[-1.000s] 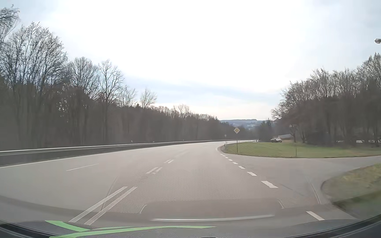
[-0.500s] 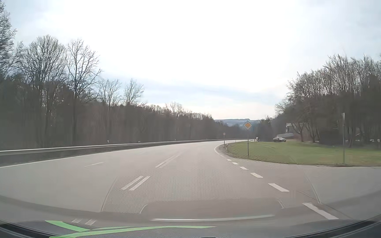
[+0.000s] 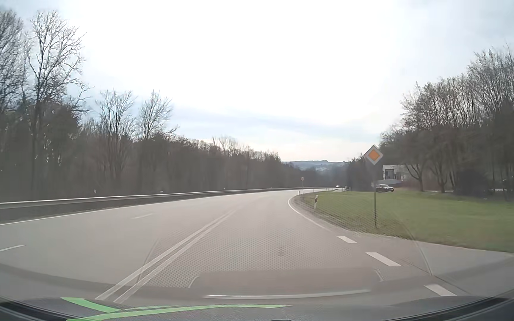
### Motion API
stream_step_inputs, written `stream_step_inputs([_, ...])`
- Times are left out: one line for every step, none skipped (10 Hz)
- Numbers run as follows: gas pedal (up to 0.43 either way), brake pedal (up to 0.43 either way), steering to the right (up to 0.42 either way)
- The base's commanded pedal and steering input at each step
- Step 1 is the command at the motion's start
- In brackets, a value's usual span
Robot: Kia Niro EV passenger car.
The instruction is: Follow the waypoints while adhering to traffic rules and regulations
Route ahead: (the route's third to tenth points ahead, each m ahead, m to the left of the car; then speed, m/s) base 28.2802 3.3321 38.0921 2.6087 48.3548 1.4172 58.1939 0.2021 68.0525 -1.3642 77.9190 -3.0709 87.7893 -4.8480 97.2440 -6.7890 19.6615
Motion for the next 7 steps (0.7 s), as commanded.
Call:
stream_step_inputs([0.047, 0.0, 0.014])
stream_step_inputs([0.047, 0.0, 0.014])
stream_step_inputs([0.047, 0.0, 0.014])
stream_step_inputs([0.047, 0.0, 0.014])
stream_step_inputs([0.047, 0.0, 0.013])
stream_step_inputs([0.039, 0.0, 0.013])
stream_step_inputs([0.028, 0.0, 0.013])
